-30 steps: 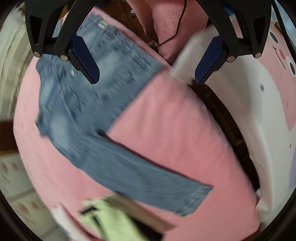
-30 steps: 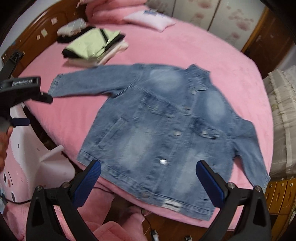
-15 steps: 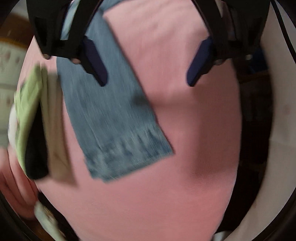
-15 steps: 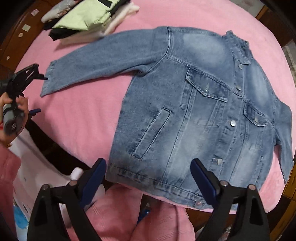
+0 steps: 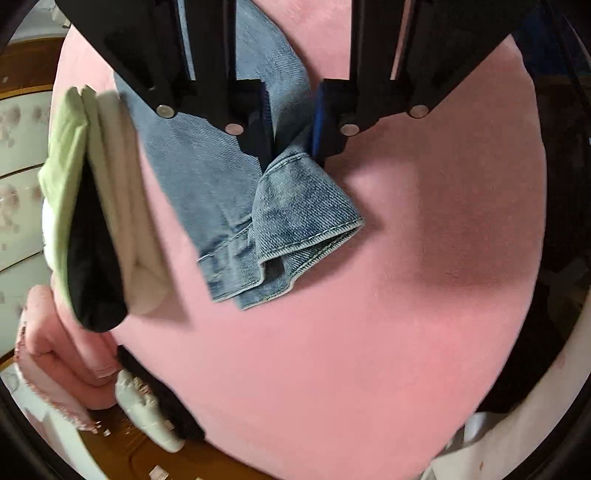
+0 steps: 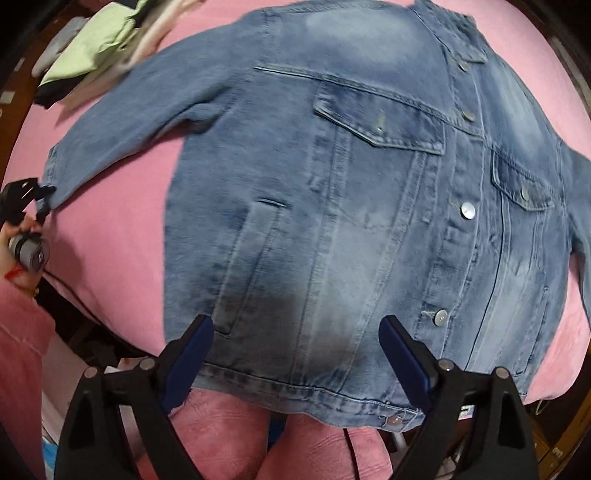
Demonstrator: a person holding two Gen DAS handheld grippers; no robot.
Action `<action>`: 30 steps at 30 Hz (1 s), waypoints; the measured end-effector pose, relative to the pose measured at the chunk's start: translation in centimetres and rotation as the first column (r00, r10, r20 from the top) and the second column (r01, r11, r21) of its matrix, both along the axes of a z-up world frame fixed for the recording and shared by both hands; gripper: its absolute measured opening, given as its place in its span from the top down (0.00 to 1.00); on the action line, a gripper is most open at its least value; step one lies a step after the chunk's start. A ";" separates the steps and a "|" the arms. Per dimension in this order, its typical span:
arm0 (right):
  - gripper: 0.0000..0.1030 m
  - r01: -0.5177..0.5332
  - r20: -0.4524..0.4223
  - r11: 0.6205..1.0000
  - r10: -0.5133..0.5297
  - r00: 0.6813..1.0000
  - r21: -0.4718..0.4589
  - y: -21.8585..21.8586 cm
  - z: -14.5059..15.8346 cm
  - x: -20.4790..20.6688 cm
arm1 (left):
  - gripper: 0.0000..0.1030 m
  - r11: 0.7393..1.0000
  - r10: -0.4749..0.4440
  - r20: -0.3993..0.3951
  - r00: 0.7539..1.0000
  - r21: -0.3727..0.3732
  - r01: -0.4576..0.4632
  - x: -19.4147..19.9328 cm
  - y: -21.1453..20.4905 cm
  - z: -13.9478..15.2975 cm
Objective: Fold large clothes
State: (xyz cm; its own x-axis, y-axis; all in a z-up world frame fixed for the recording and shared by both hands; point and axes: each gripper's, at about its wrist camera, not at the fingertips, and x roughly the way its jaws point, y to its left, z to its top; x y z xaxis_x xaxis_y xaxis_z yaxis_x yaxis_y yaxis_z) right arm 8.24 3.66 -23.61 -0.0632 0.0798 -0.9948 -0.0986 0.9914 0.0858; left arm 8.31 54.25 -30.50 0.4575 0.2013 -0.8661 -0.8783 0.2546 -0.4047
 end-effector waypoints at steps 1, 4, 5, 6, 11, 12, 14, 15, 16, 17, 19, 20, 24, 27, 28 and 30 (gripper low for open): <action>0.11 0.002 0.005 1.000 -0.002 1.000 0.004 -0.3 0.0 0.1 | 0.88 1.000 -0.004 0.020 1.000 0.010 0.004 0.1 -0.3 0.5; 0.11 0.017 0.028 1.000 -0.017 0.999 0.022 -1.2 0.3 0.6 | 0.88 0.997 -0.054 0.093 0.994 0.060 0.049 0.6 -2.3 3.6; 0.11 0.020 0.038 0.999 -0.021 0.999 0.031 -1.5 0.4 0.7 | 0.88 0.993 -0.094 0.121 0.988 0.089 0.084 1.2 -3.3 5.0; 0.11 0.021 0.050 0.999 -0.023 0.999 0.037 -1.8 0.6 0.9 | 0.89 0.988 -0.124 0.135 0.983 0.111 0.110 1.8 -3.6 6.4; 0.11 0.048 0.119 0.996 -0.057 0.991 0.078 -4.4 2.0 1.9 | 0.89 0.918 -0.344 0.220 0.913 0.280 0.279 3.8 -11.0 14.3; 0.11 0.054 0.128 0.995 -0.065 0.990 0.086 -4.9 2.2 2.1 | 0.89 0.907 -0.376 0.245 0.894 0.294 0.302 4.1 -12.5 15.6; 0.11 0.078 0.156 0.991 -0.094 0.983 0.107 -6.8 2.8 2.4 | 0.89 0.884 -0.440 0.293 0.849 0.310 0.351 5.1 -15.5 17.3; 0.11 0.089 0.168 0.990 -0.108 0.980 0.113 -7.8 3.0 2.4 | 0.89 0.868 -0.476 0.310 0.823 0.318 0.382 5.7 -17.5 18.3; 0.11 0.099 0.178 0.988 -0.119 0.977 0.117 -8.6 3.3 2.6 | 0.89 0.851 -0.507 0.319 0.800 0.329 0.409 6.3 -18.9 19.2; 0.11 0.111 0.189 0.987 -0.132 0.973 0.120 -9.4 3.6 2.7 | 0.89 0.828 -0.547 0.325 0.771 0.345 0.442 7.2 -20.9 19.9; 0.11 0.135 0.214 0.983 -0.160 0.964 0.128 -11.4 3.5 2.8 | 0.89 0.790 -0.602 0.316 0.733 0.364 0.493 8.0 -24.1 20.8; 0.11 0.145 0.226 0.980 -0.172 0.959 0.134 -12.5 3.7 3.4 | 0.89 0.767 -0.633 0.307 0.711 0.371 0.523 9.0 -25.9 21.0; 0.11 0.199 0.276 0.970 -0.230 0.933 0.138 -16.7 4.2 4.0 | 0.89 0.655 -0.750 0.240 0.616 0.395 0.644 10.9 -34.3 20.2; 0.11 0.246 0.301 0.957 -0.283 0.911 0.153 -19.8 4.1 4.6 | 0.89 0.575 -0.813 0.173 0.556 0.388 0.720 12.2 -40.0 18.4; 0.11 0.256 0.307 0.954 -0.294 0.905 0.158 -20.6 4.2 4.7 | 0.89 0.559 -0.825 0.160 0.542 0.377 0.739 12.2 -41.6 17.5; 0.11 0.278 0.322 0.947 -0.317 0.892 0.163 -22.3 4.0 5.3 | 0.89 0.518 -0.851 0.111 0.514 0.343 0.783 13.3 -44.6 15.4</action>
